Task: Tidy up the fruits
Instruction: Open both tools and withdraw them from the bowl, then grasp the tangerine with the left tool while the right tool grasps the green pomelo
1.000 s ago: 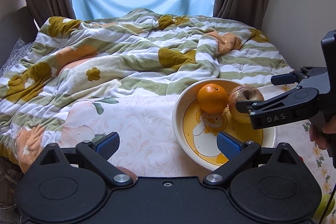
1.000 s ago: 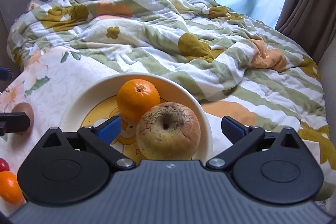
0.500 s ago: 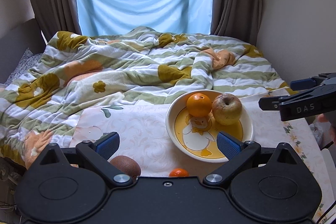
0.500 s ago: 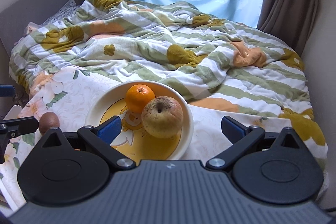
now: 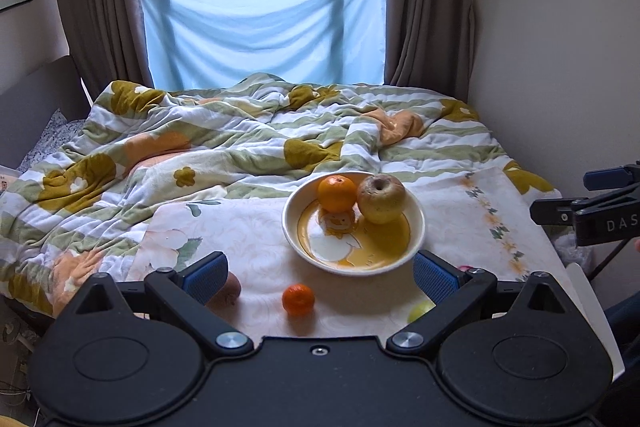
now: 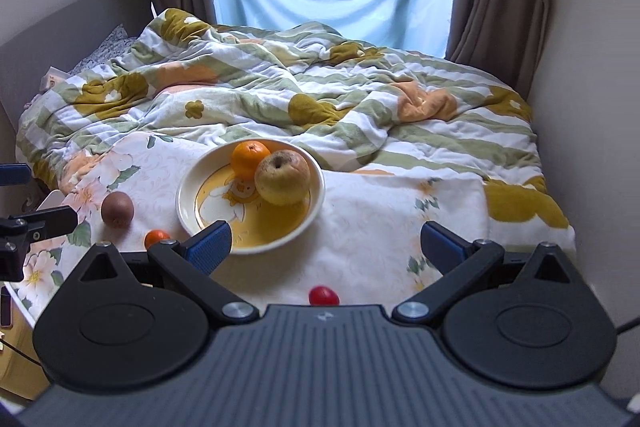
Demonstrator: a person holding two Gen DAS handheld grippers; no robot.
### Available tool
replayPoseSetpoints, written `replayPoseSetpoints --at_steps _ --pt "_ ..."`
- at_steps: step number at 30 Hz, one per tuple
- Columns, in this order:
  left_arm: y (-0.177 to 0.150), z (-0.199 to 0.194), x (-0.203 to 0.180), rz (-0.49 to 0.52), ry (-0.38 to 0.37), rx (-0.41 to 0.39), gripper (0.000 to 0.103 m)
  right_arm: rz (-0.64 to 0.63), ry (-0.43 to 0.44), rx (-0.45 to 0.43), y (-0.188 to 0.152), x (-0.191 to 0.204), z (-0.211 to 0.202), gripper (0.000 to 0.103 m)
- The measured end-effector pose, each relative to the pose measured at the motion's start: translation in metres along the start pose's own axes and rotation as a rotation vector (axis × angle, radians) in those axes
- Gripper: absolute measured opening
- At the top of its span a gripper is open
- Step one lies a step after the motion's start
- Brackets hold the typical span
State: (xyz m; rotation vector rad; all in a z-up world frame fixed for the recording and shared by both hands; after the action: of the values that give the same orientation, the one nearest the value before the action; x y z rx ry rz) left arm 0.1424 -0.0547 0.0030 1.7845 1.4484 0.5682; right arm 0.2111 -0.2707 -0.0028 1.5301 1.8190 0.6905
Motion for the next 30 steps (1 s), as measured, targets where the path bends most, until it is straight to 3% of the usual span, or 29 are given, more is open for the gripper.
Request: replayPoseSetpoints --at_steps 7,14,24,30 --pt "-0.025 -0.001 -0.028 0.018 -0.038 0.042 0.101 0.02 -0.045 0.005 -0.04 -0.03 -0.031 0.103" --pt "-0.056 0.021 -0.052 0.045 -0.098 0.123 0.101 0.007 -0.064 0.034 -0.086 -0.046 -0.035 0.103" --pt "-0.106 0.073 -0.081 0.13 -0.203 0.253 0.101 -0.013 0.011 0.069 -0.139 -0.052 -0.015 0.103" --pt "-0.13 0.097 -0.091 0.14 -0.222 0.271 0.094 -0.023 0.044 0.108 -0.169 -0.049 0.001 0.103"
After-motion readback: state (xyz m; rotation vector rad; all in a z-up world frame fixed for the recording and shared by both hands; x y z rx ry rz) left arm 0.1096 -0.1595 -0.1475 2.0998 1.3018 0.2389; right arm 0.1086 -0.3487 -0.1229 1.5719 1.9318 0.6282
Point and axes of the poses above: each gripper's, at about its wrist camera, not at the fingertips, and z roughly the way its jaws point, x to its left, y to its top, the point moved 6 cm from there along z, roughly the way its jaws point, and after that the axes turned 14 degrees about -y, right-handed, at the moved point
